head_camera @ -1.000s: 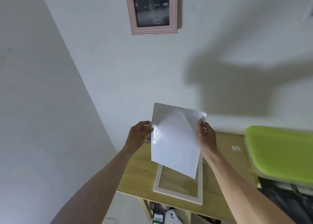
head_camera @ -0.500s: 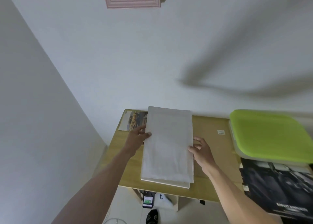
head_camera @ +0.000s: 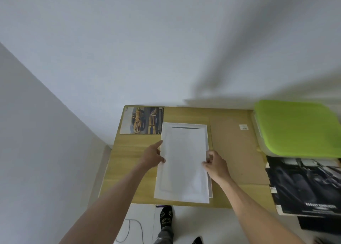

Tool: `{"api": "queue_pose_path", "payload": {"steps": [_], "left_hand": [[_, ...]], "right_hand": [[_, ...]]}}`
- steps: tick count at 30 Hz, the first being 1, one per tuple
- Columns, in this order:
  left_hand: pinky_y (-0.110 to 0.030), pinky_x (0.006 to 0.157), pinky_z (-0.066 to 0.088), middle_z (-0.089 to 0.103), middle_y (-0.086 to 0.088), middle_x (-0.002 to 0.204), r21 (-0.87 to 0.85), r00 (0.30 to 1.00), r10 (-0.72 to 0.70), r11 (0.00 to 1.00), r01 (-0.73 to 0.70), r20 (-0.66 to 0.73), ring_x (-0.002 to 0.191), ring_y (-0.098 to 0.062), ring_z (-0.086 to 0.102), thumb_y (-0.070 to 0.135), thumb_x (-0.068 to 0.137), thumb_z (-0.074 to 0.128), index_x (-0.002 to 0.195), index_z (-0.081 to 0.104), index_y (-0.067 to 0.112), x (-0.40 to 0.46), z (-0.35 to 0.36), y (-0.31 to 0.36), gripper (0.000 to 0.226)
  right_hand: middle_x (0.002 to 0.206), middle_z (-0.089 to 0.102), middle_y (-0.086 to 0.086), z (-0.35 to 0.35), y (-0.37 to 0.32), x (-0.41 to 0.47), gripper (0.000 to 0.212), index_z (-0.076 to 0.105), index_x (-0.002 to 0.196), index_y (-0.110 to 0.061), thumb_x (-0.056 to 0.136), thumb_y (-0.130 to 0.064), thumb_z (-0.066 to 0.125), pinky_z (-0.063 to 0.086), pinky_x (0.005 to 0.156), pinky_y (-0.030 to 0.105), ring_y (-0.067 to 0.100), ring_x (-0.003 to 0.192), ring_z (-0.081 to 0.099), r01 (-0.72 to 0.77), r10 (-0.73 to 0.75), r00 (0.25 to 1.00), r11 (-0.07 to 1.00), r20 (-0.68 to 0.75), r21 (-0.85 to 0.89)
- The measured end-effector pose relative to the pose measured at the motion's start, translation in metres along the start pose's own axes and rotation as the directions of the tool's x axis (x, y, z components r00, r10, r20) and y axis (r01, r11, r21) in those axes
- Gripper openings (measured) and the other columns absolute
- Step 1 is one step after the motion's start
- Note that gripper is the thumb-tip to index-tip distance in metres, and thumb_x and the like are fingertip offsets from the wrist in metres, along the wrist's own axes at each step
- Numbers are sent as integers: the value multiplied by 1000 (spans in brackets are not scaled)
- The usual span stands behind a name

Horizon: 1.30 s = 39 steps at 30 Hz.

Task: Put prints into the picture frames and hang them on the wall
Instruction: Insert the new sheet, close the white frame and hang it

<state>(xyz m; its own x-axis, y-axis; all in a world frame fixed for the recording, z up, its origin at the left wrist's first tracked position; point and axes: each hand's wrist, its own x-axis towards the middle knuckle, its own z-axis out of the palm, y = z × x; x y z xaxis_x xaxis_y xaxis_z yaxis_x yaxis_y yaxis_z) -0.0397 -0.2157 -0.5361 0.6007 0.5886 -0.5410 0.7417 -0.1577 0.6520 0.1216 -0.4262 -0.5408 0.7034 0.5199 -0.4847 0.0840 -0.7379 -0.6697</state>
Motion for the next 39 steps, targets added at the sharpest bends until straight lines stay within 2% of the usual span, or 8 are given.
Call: {"api": "queue_pose_path", "payload": {"steps": [4, 8, 11, 15, 20, 27, 31, 39], "left_hand": [[-14, 56, 41, 60, 2, 87, 61, 999, 34, 998, -35, 7, 72, -9, 55, 2, 78, 73, 150, 32, 24, 12, 9, -8, 85], [-32, 77, 51, 52, -5, 108, 309, 996, 75, 949, -60, -38, 90, -23, 55, 31, 79, 77, 149, 27, 24, 20, 11, -12, 87], [-44, 81, 55, 53, -6, 110, 378, 998, 60, 925, -43, -32, 96, -29, 59, 44, 75, 78, 142, 31, 24, 26, 10, -14, 84], [-43, 80, 54, 55, -7, 113, 426, 997, 76, 903, -65, -10, 97, -30, 60, 54, 75, 73, 144, 26, 25, 32, 12, -20, 88], [-33, 68, 45, 52, -5, 115, 447, 993, 118, 889, -105, -2, 96, -26, 58, 54, 81, 68, 154, 5, 30, 31, 13, -25, 100], [-37, 80, 51, 54, -5, 119, 499, 985, 155, 850, -172, 76, 100, -24, 57, 59, 92, 50, 155, 4, 29, 39, 10, -25, 84], [-39, 82, 53, 57, -5, 107, 502, 982, 178, 846, -182, 57, 92, -22, 59, 41, 102, 35, 156, 7, 28, 45, 8, -27, 62], [-39, 83, 51, 56, -5, 103, 460, 982, 175, 868, -188, 72, 92, -22, 57, 35, 103, 36, 155, 6, 29, 50, 6, -28, 61]], "right_hand": [[105, 63, -3, 10, 8, 8, 35, 57, 120, -21, 86, -14, 62, 54, 79, 31, 13, 88, 62, 1, -9, 998, 991, -61, -133], [123, 49, 5, 11, 8, 13, 44, 51, 136, -17, 92, -18, 61, 51, 94, 35, 20, 101, 60, -8, -18, 995, 965, -96, -262], [127, 47, 5, 12, 5, 16, 45, 47, 140, -20, 96, -19, 56, 50, 83, 29, 20, 102, 60, -5, -45, 990, 933, -130, -360], [131, 46, 2, 11, 4, 21, 45, 48, 142, -28, 99, -18, 50, 50, 74, 25, 16, 109, 56, 35, -110, 986, 871, -124, -490], [135, 44, 1, 13, 3, 28, 44, 43, 146, -32, 102, -27, 42, 48, 81, 27, 17, 115, 55, 32, -97, 990, 859, -100, -512], [132, 45, 6, 20, -5, 38, 47, 35, 149, -30, 103, -31, 41, 50, 77, 29, 21, 107, 59, -14, -48, 993, 849, -104, -528], [124, 47, 7, 23, -7, 39, 43, 38, 144, -29, 101, -31, 43, 52, 76, 33, 23, 100, 60, -10, -51, 993, 862, -107, -507], [133, 44, 9, 25, -11, 42, 47, 35, 147, -29, 101, -31, 44, 50, 81, 33, 26, 111, 57, -48, -10, 993, 866, -114, -498]]}}
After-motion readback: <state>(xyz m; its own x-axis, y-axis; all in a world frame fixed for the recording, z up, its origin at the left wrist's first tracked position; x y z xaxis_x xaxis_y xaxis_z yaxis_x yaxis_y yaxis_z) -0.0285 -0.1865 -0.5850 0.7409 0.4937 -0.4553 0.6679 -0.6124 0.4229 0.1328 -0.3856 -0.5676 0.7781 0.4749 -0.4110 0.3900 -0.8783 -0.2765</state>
